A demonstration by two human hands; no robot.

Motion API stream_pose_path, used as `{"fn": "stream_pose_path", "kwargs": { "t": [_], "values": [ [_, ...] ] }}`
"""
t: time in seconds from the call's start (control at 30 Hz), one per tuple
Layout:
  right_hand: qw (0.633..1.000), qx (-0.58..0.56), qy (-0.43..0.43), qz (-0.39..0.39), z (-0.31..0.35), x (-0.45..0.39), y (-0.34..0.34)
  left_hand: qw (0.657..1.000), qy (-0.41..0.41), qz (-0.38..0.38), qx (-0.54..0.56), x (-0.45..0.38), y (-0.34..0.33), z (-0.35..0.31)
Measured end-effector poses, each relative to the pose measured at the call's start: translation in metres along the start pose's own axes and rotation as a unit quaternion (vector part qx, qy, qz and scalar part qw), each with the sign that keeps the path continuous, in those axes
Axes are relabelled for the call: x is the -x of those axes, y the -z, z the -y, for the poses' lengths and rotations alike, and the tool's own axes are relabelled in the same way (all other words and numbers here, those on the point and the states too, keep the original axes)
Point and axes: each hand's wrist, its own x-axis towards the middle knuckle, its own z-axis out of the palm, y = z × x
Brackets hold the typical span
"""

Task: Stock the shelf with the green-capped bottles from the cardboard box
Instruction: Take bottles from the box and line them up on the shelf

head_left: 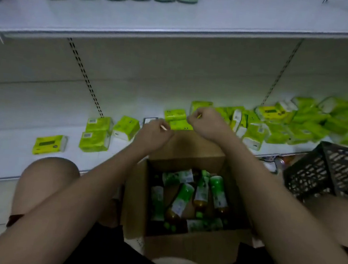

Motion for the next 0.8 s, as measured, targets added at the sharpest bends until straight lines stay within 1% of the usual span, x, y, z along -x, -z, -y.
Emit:
{"fn": "stream_pose_path", "kwargs": {
  "t": [0.07,0.13,0.2,0.23,0.3,0.37,0.47,0.53,0.6,0.7,0.8],
  "values": [
    [0.999,-0.01,-0.015,0.033,-0.03,0.009,-0.032,0.999,0.034,0.038,-0.012,0.002,-0.033,0.02],
    [0.997,-0.016,-0.028,0.073,-0.06,0.014,-0.063,0.995,0.036,0.088,-0.008,0.011,-0.057,0.029],
    [0.992,-0.021,-0.073,0.099,-0.091,0.017,-0.085,0.992,0.037,0.122,0.014,0.02,-0.077,0.04],
    [0.988,-0.024,-0.097,0.12,-0.105,0.019,-0.093,0.989,0.055,0.137,0.012,0.027,-0.086,0.047],
    [0.978,-0.035,-0.133,0.157,-0.131,0.023,-0.106,0.983,0.091,0.161,-0.018,0.041,-0.109,0.072],
    [0.968,-0.032,-0.158,0.193,-0.157,0.029,-0.122,0.974,0.116,0.178,-0.073,0.058,-0.13,0.099],
    [0.956,-0.021,-0.187,0.224,-0.19,0.04,-0.146,0.959,0.144,0.21,-0.122,0.066,-0.153,0.134],
    [0.947,0.004,-0.197,0.253,-0.209,0.046,-0.161,0.956,0.159,0.215,-0.119,0.058,-0.163,0.146],
    [0.937,0.033,-0.191,0.29,-0.225,0.05,-0.177,0.959,0.173,0.201,-0.101,0.049,-0.172,0.145],
    [0.925,0.064,-0.191,0.321,-0.245,0.053,-0.197,0.951,0.235,0.199,-0.032,0.042,-0.191,0.141],
    [0.911,0.094,-0.193,0.353,-0.259,0.051,-0.208,0.94,0.258,0.219,-0.036,0.043,-0.212,0.155]
  ]
}}
